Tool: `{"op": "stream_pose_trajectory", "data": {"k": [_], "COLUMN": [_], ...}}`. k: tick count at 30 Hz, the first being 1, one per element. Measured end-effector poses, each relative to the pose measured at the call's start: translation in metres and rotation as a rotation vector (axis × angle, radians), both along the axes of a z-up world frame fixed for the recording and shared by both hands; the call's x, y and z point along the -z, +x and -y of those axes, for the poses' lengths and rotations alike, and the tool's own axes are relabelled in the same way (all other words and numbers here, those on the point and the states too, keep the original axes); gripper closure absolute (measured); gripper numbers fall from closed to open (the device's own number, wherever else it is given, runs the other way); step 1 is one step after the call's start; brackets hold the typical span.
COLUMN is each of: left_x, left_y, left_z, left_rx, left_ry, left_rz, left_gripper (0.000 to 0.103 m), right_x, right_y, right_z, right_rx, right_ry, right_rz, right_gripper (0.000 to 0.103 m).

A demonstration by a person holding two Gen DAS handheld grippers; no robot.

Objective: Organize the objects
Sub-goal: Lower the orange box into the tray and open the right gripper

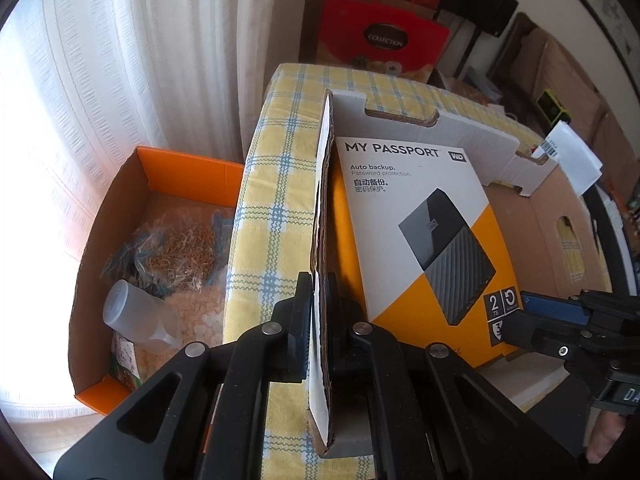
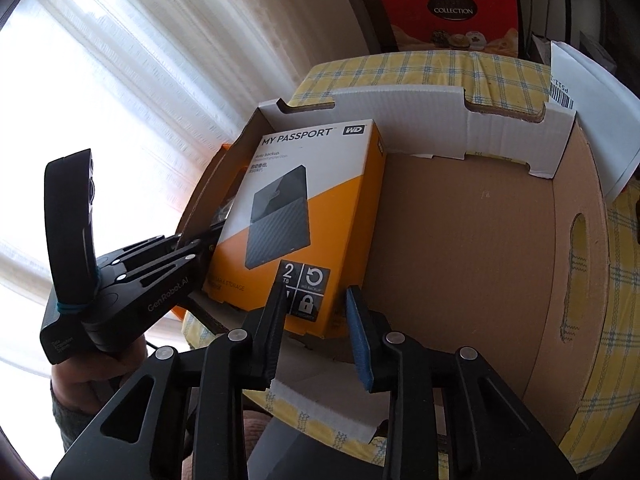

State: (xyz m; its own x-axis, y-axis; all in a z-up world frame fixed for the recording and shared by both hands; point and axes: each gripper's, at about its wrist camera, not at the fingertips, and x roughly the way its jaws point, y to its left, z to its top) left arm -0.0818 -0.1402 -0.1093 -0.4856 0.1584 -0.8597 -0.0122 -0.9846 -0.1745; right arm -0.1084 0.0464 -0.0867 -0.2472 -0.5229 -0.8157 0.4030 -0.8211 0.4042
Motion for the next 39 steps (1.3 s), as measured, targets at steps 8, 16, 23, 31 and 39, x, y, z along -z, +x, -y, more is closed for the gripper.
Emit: {"op": "stream_pose_trajectory", "data": {"k": [8,16,23,31,39], "left_x": [-0.008,-0.021,-0.019,-0.018,-0.028], "left_y": [0.000,-0.002,-0.001,-0.002,0.005], "left_z": [0.011,0.022,0.012,0.017,0.036], "left_rx": [-0.075,-0.049,-0.037,-0.061,-0.117], "left_ry": [-0.004,0.131,0.083,0.126,0.220], "left_rz": [-0.022,-0.037,-0.028,-0.002,-0.040], "left_gripper": [0.063,0.088,0.100,0.094,0.048], "right_x": [0.000,0.003,0.001,0.000,0.000], "right_y": [0.000,0.000,0.004,0.004,0.003], "right_z": [-0.006,-0.001,0.006,0.005,0.006], "right_rx": [0.010,0.006,-0.001,0.002,-0.004], "right_ry": [-0.003,-0.029,-0.007,-0.016,-0.016], "right_rz": [-0.001,0.023,-0.013,-0.012,-0.018], "right_gripper": [0.072,0.073,0.072,0.072,0.071]}}
